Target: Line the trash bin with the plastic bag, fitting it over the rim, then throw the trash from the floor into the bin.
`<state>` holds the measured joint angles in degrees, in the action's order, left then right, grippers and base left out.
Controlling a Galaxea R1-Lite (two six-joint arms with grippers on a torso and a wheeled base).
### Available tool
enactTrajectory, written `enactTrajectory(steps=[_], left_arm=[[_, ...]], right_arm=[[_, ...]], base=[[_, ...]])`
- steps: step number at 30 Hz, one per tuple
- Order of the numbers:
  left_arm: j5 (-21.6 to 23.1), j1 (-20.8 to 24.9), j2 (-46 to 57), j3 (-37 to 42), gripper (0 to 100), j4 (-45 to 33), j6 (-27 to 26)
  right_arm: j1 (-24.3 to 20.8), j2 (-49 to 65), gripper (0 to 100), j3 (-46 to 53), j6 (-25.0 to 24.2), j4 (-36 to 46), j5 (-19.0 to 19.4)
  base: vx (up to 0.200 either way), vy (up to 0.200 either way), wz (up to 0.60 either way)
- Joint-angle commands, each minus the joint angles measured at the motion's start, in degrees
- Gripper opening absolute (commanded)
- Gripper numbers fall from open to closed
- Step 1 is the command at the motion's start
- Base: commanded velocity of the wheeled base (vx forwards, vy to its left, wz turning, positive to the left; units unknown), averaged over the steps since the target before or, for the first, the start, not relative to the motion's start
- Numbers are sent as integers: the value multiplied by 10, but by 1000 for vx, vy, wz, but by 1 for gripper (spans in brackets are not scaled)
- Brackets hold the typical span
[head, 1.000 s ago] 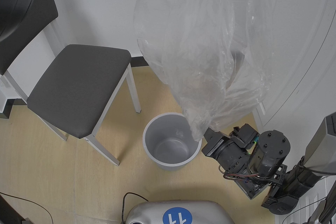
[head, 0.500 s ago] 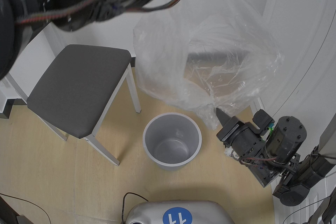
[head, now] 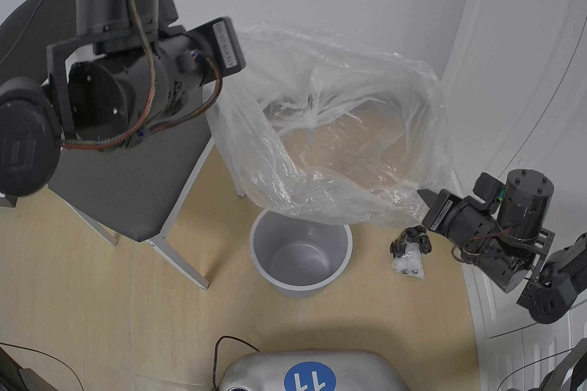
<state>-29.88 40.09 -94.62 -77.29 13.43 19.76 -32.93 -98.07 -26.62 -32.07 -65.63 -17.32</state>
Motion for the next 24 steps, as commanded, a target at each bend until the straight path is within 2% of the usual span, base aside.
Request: enactTrajectory(steps=[1, 6, 11, 15, 20, 24], left_arm=[[25, -70, 4, 88, 0, 51, 13], [33, -94, 3, 176, 0, 121, 12], [45, -105, 1, 246, 0, 182, 8], [49, -106, -6, 275, 0, 197, 6], [47, -119, -28, 287, 0, 198, -9], [48, -133, -42, 300, 0, 199, -10]], right_arm=[[52, 68, 0, -15, 25, 60, 13], [74, 78, 0, -18, 47, 91, 21], [76, 79, 0, -12, 66, 95, 21], [78, 79, 0, -6, 81, 95, 20], [90, 89, 0, 16, 122, 96, 21], [101, 105, 0, 35, 174, 134, 21]], base=[[0, 0, 0], [0, 0, 0], [0, 0, 0], [0, 0, 0], [0, 0, 0], [0, 0, 0]])
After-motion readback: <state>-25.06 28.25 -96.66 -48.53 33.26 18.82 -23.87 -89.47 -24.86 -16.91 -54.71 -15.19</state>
